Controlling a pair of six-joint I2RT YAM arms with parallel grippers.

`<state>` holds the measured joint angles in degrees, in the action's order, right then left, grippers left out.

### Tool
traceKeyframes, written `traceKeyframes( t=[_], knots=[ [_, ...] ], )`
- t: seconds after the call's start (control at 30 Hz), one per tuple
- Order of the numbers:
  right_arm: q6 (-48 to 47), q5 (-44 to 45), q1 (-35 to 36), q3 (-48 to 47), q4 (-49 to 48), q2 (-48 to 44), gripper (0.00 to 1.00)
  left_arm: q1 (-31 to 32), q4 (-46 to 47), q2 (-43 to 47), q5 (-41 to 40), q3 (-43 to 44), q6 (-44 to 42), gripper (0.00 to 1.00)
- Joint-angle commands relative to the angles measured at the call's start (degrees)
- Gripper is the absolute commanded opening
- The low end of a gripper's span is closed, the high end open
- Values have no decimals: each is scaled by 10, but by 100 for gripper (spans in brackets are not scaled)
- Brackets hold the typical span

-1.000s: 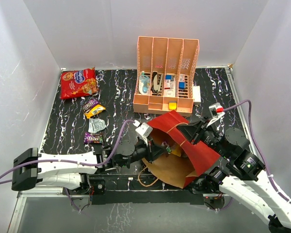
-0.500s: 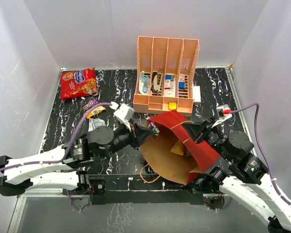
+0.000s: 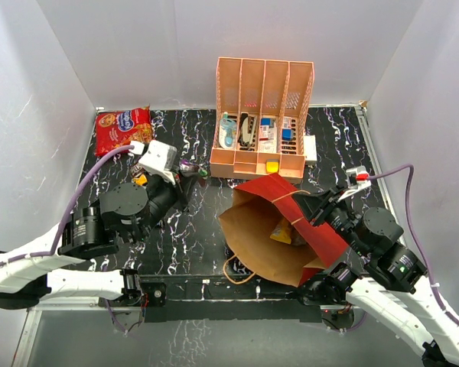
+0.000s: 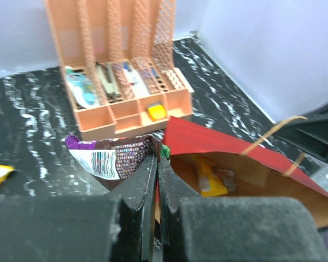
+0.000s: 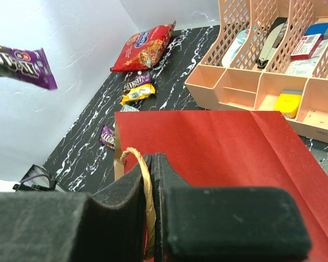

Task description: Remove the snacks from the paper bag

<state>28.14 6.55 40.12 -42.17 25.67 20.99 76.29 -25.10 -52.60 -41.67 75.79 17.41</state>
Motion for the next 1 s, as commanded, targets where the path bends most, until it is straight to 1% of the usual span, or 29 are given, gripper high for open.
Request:
traceKeyframes(
  t=[0.0, 0.03, 0.1, 0.27, 0.37, 0.47, 0.63, 0.73, 0.83, 0.97],
  knots=[
    [-8, 5, 0, -30, -16, 0, 8, -13, -10, -12, -110, 12, -88, 0],
    [-7, 2, 0, -29, -16, 1, 8, -23, 9, -12, -113, -2, -106, 0],
    [-6, -1, 0, -29, -17, -1, 8, -60, 39, -12, -95, -26, -127, 0],
    [-5, -5, 0, -37, -10, -2, 8, -217, 66, -45, 0, -65, -122, 0],
    [-3, -5, 0, -41, -4, -6, 8, -300, 81, -74, 44, -92, -108, 0],
    [-1, -5, 0, -42, 0, -9, 8, -387, 84, -116, 62, -110, -89, 0],
    [-2, -7, 0, -43, 0, -6, 8, -464, 114, -167, 1, -133, -74, 0],
    [-7, -10, 0, -49, 3, 0, 8, -500, 83, -196, -35, -125, -35, 0],
    [-10, -15, 0, -53, 6, 4, 8, -535, 58, -184, -37, -138, 0, 0],
    [-14, -17, 0, -52, 6, 0, 8, -565, 41, -154, -55, -187, 7, 0]
  ],
)
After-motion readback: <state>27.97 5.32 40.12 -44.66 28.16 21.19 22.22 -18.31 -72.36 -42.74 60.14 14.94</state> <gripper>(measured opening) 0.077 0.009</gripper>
